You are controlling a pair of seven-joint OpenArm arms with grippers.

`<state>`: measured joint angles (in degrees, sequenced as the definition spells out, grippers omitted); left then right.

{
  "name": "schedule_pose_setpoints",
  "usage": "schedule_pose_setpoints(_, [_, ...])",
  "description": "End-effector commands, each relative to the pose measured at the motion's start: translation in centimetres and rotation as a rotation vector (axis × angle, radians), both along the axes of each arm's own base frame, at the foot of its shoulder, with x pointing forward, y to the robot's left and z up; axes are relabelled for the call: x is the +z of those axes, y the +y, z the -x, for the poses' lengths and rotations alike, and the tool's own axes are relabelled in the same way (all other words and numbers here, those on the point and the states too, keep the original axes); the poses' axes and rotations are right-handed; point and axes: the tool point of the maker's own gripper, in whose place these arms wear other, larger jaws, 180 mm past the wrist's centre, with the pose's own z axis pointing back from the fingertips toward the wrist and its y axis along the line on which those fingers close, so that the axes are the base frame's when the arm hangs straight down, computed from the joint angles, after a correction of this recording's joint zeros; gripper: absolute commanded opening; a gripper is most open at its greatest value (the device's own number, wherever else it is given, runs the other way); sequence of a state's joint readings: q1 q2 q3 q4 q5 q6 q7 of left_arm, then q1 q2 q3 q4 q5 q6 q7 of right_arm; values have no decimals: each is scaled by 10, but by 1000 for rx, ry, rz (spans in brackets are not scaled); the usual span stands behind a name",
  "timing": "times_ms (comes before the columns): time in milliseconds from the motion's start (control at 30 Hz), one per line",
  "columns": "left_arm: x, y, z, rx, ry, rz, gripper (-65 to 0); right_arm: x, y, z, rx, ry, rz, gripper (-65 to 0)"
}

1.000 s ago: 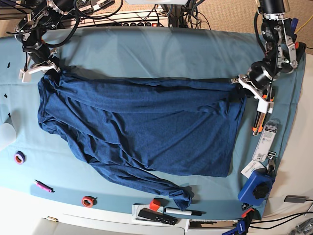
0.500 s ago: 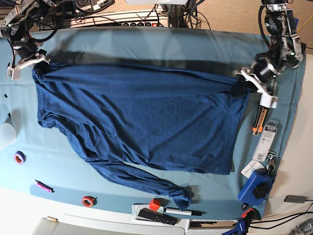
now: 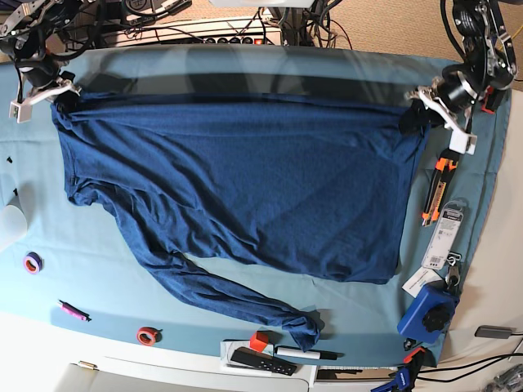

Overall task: Layout the t-shirt on the table in an organized manner, then fold the t-shirt properly
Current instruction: 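Hold the collar corners and stretch the shirt flat with both grippers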

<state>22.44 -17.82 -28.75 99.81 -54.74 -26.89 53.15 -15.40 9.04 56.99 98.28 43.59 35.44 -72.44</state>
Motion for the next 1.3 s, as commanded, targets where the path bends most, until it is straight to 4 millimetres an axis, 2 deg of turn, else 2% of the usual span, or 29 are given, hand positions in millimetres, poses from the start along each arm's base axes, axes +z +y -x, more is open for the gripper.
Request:
schedule_pose_setpoints(0, [9,7,-2,4,-31,-11,-650,14,-9,-4,0,-34,40,-650])
schedule_pose_setpoints(267, [-2,2,23,-20,24,7,-650,5,0,16,5,-12,-7,-650])
schedule_pose_setpoints(433, [-6,1,33,-19,48,13,-650,-3,8,24,-3,-1,-35,-650])
schedule_pose_setpoints(667, [-13,1,46,-23,86,12,-650,-6,8,31,-2,22,-36,-650])
schedule_pose_setpoints(1267, [-13,2,48,-21,91,11,-650,-7,8,35,-3,29,-34,-650])
